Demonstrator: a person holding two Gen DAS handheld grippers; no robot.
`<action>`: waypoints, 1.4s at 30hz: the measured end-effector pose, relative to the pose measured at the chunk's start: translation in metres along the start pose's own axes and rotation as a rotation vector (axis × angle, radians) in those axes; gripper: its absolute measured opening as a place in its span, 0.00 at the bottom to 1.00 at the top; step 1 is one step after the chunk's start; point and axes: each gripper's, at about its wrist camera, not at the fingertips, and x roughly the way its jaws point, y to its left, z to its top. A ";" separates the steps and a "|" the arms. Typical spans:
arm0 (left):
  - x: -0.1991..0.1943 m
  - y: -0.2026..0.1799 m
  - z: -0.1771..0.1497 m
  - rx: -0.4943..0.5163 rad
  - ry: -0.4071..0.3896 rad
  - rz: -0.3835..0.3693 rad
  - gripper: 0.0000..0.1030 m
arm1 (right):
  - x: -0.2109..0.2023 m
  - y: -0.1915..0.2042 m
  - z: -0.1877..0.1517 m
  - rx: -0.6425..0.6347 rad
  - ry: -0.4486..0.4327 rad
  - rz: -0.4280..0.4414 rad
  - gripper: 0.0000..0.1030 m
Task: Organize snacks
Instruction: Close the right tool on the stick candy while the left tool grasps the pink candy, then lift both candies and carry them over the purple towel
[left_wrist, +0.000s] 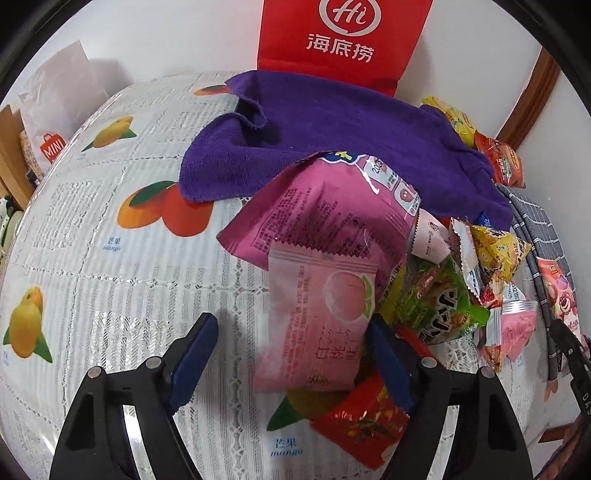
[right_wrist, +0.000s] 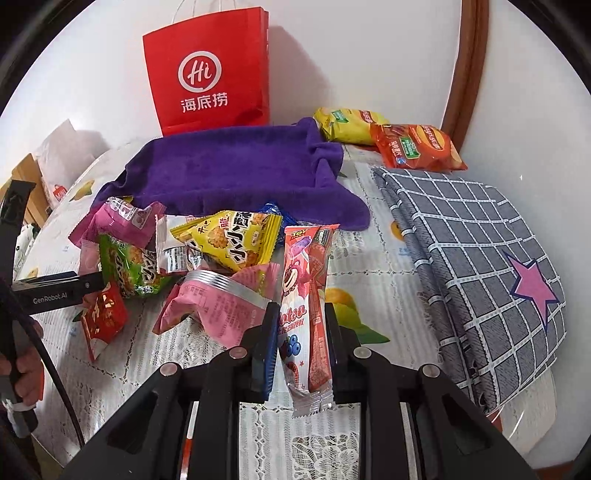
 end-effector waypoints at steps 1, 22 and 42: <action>0.000 0.000 0.000 0.000 -0.004 0.002 0.75 | 0.000 0.001 0.000 0.002 0.003 -0.001 0.21; -0.077 0.018 0.008 -0.002 -0.119 -0.052 0.39 | -0.052 0.003 0.017 0.047 -0.067 -0.001 0.21; -0.114 -0.012 0.108 0.080 -0.242 0.004 0.39 | -0.058 0.007 0.139 0.067 -0.207 0.060 0.21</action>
